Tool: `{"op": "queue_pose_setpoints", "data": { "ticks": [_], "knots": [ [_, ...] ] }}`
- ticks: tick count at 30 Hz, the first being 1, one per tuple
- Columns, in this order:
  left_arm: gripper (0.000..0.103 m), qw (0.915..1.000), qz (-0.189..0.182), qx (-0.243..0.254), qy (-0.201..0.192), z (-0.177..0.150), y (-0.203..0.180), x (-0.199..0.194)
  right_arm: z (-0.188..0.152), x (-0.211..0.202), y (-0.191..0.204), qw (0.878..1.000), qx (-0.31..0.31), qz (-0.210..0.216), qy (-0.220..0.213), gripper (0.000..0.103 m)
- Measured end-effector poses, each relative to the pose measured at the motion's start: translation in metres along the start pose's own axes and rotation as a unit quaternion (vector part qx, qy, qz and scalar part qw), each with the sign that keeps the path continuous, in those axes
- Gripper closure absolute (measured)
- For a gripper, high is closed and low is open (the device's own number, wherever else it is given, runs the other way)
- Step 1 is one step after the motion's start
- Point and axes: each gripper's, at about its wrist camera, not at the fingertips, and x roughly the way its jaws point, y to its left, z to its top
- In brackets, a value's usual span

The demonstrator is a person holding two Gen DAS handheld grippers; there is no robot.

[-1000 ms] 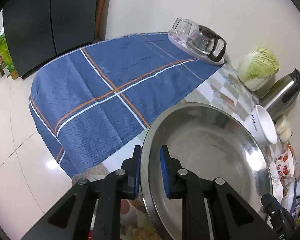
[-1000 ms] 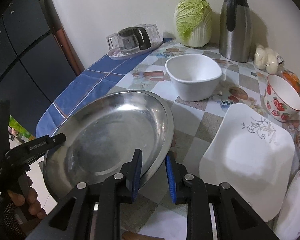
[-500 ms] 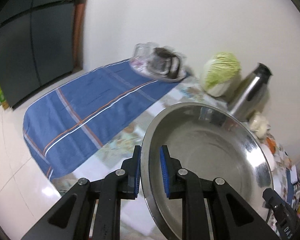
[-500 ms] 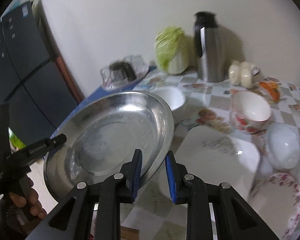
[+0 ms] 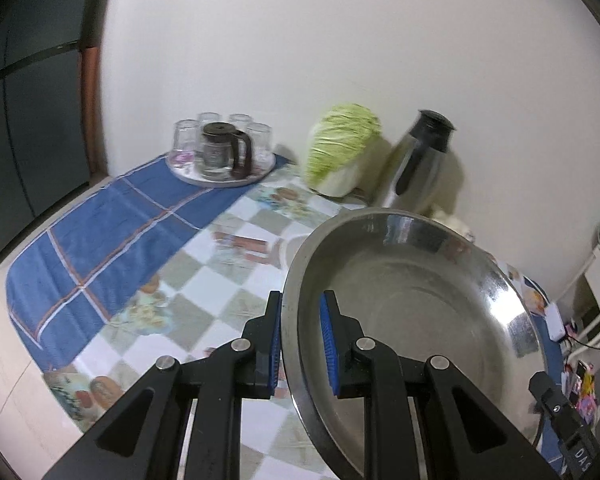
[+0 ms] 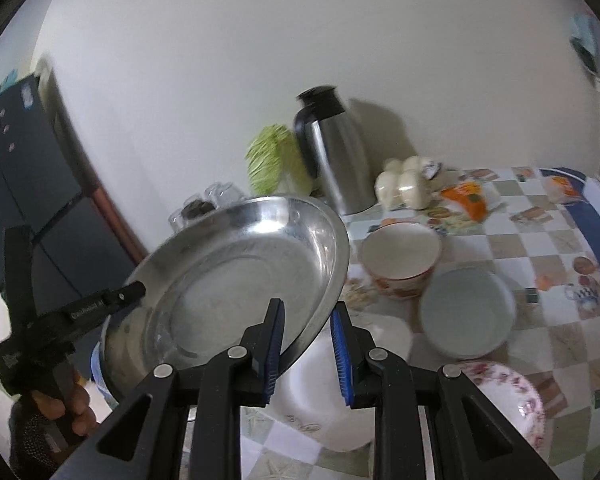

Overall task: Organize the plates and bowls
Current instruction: 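Lift the steel tray off the table with both grippers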

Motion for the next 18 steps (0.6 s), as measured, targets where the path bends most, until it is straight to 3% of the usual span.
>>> {"op": "queue_pose_setpoints", "data": {
  "ticks": [10,14,16,18],
  "knots": [
    [0.084,0.9991,-0.020,0.030,0.021,-0.010,-0.046,0.015,0.000,-0.019,-0.041,0.999,0.027,-0.021,-0.018,0.078],
    [0.084,0.9964,-0.054,0.056,0.034,-0.022,-0.067,0.023,-0.004,-0.018,-0.047,1.000,0.020,-0.011,-0.014,0.078],
    [0.084,0.9946,-0.034,0.087,0.046,-0.031,-0.078,0.031,-0.009,-0.012,-0.044,1.000,0.009,-0.023,-0.008,0.078],
    [0.084,0.9933,-0.028,0.093,0.063,-0.039,-0.079,0.041,-0.019,0.004,-0.047,0.999,0.009,-0.042,0.025,0.078]
  ]
}}
